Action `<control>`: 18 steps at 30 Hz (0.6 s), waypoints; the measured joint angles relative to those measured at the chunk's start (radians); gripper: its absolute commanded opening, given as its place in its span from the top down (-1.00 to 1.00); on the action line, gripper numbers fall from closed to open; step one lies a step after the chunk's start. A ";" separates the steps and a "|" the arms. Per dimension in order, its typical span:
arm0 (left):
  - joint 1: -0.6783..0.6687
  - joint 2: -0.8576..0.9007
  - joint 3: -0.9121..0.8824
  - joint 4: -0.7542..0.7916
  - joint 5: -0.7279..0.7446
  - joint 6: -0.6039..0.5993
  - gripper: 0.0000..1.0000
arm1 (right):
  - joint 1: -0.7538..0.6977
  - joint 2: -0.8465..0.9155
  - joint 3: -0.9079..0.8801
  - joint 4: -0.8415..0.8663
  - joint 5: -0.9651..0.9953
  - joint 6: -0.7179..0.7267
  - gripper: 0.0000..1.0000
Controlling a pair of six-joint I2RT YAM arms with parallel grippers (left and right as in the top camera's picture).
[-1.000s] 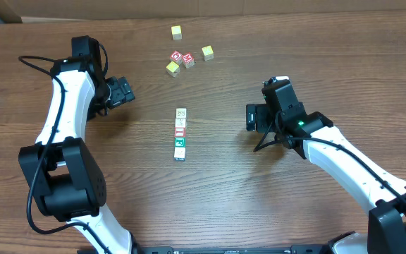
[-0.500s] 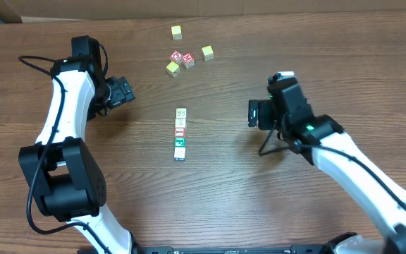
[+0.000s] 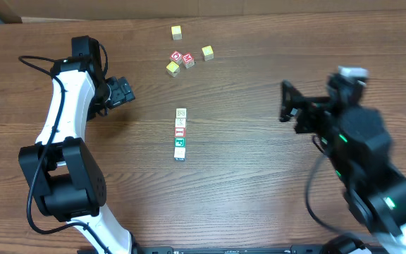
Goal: Flip 5 blocks
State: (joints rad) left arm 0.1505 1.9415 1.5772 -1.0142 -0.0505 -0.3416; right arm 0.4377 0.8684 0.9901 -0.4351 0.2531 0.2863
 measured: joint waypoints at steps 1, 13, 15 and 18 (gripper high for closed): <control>0.000 0.000 0.000 0.000 0.000 0.000 -1.00 | -0.007 -0.048 -0.013 0.001 0.005 0.000 -1.00; 0.000 0.000 0.000 0.000 0.000 0.000 -0.99 | -0.206 -0.513 -0.307 0.014 -0.073 0.001 -1.00; 0.000 0.000 0.000 0.000 0.000 0.000 -0.99 | -0.225 -0.571 -0.354 0.037 -0.090 0.001 -1.00; 0.000 0.000 0.000 0.000 0.000 0.000 -1.00 | -0.244 -0.659 -0.432 0.087 -0.113 0.001 -1.00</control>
State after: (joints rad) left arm 0.1505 1.9415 1.5772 -1.0142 -0.0505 -0.3412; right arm 0.1936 0.2096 0.5583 -0.3477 0.1406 0.2874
